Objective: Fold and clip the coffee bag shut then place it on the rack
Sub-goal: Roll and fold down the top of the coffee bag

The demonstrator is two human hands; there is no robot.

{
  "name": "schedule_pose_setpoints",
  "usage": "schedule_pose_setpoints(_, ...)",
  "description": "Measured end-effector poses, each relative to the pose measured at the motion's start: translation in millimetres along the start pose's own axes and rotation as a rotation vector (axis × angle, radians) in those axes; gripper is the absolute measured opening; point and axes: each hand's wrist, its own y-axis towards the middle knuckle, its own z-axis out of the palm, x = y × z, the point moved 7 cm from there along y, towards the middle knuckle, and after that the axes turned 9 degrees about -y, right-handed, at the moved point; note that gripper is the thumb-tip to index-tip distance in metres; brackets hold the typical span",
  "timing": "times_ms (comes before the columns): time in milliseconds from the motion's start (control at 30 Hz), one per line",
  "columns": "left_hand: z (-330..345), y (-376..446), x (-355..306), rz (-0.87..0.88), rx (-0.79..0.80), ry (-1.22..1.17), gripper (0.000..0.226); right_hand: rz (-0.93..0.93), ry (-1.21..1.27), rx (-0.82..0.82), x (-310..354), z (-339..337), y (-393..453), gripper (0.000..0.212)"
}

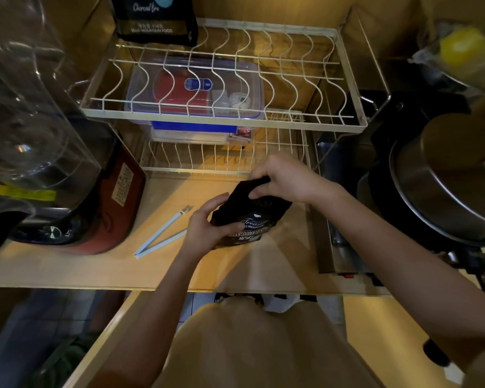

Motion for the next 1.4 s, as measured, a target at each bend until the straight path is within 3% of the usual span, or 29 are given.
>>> schedule_pose_setpoints(167,-1,2,-6,-0.053,0.005,-0.23,0.033,-0.008,0.047,-0.054,7,-1,0,0.01)
schedule_pose_setpoints(300,-9,5,2,-0.122,-0.071,-0.317,0.016,0.041,0.177,-0.054,-6,4,-6,0.024)
schedule_pose_setpoints(533,-19,12,12,-0.192,-0.048,-0.352,0.007,0.242,0.671,-0.049,-56,44,-31,0.055)
schedule_pose_setpoints(667,-14,17,-10,-0.126,0.02,-0.351,0.02,0.266,0.758,-0.07,-56,65,-30,0.067)
schedule_pose_setpoints(833,-9,23,-25,-0.039,-0.042,-0.275,0.017,0.35,0.914,-0.256,-59,74,-26,0.054)
schedule_pose_setpoints(967,-10,23,-24,-0.078,-0.101,-0.305,0.01,0.401,0.93,-0.36,-65,75,-29,0.021)
schedule_pose_setpoints(1133,-13,23,-22,-0.095,-0.078,-0.309,0.006,0.411,0.96,-0.375,-62,78,-31,0.026)
schedule_pose_setpoints(1233,-9,21,-21,-0.11,-0.02,-0.331,0.006,0.444,1.083,-0.358,-60,88,-34,0.009)
schedule_pose_setpoints(1333,-5,17,-19,-0.138,0.025,-0.379,0.015,0.467,1.228,-0.372,-54,95,-36,0.02)
schedule_pose_setpoints(1400,-6,16,-21,-0.139,-0.014,-0.419,0.016,0.483,1.264,-0.433,-51,95,-38,0.009)
